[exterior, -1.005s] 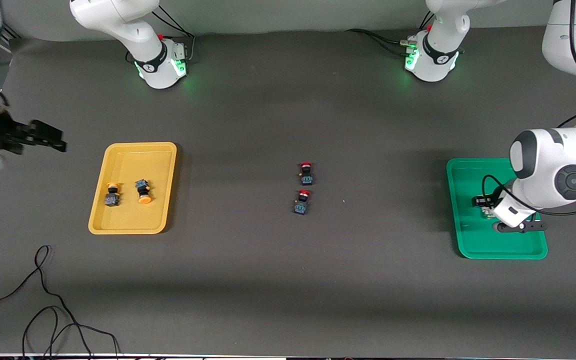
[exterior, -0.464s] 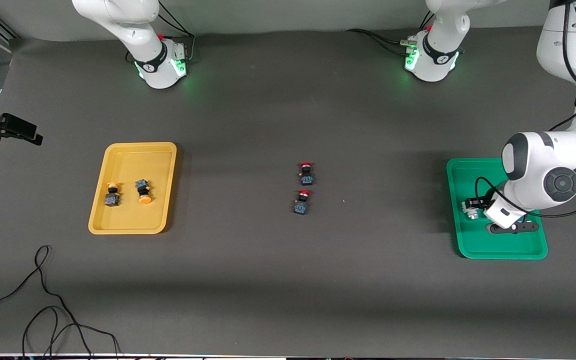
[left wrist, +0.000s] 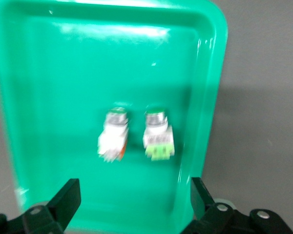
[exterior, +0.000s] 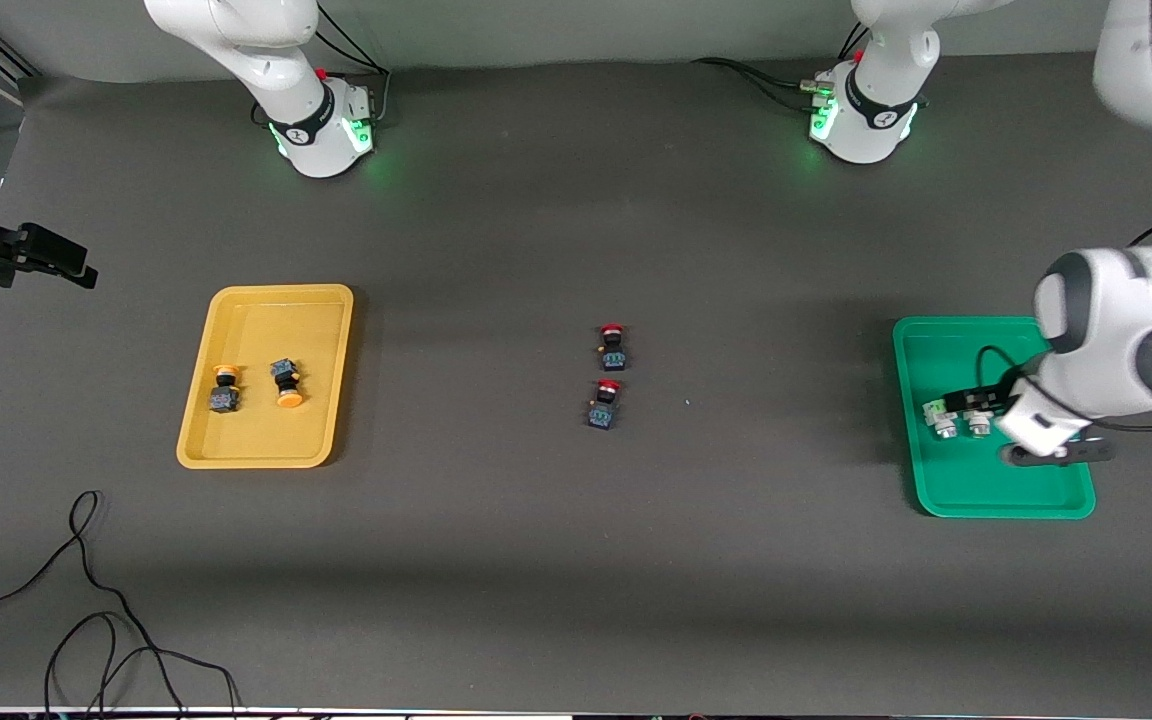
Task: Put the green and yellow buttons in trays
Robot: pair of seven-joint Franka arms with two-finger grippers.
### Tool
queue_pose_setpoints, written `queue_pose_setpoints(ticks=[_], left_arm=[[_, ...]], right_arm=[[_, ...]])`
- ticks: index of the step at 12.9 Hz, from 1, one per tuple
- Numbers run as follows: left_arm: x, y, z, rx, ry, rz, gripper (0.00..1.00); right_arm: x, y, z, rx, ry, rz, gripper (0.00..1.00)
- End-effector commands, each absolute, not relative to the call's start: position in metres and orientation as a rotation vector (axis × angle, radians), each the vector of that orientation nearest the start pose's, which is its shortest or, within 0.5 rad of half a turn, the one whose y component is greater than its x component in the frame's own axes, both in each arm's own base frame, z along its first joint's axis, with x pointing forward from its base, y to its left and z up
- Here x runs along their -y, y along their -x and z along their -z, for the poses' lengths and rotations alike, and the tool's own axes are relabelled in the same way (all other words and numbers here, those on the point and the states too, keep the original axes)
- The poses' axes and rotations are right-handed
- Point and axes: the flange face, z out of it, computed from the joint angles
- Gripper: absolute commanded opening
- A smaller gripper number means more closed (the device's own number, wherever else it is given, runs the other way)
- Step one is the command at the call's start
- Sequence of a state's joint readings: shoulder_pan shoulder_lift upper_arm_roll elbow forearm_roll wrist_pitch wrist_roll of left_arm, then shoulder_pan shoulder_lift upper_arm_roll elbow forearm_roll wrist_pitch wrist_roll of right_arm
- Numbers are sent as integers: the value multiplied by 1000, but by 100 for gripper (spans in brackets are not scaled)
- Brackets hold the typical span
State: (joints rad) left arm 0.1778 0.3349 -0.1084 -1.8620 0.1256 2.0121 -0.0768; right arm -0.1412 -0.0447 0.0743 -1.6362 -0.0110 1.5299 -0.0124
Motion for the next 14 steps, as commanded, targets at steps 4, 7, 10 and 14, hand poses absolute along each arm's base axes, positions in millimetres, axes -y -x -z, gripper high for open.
queue_pose_setpoints(ticks=[4,7,10,14], left_arm=[[-63,-607,-553,196,3015,-343,100],[-61,-598,-613,177,3042,-284,100],[-59,-595,-619,177,3047,-312,100],[-56,-590,-614,165,3058,-379,100]], right_arm=[[28,-533,-625,-86,3170,-50,100],[29,-532,-625,-100,3170,-57,100],[29,-530,-625,-108,3169,-66,100],[28,-528,-627,-108,3162,-68,100]])
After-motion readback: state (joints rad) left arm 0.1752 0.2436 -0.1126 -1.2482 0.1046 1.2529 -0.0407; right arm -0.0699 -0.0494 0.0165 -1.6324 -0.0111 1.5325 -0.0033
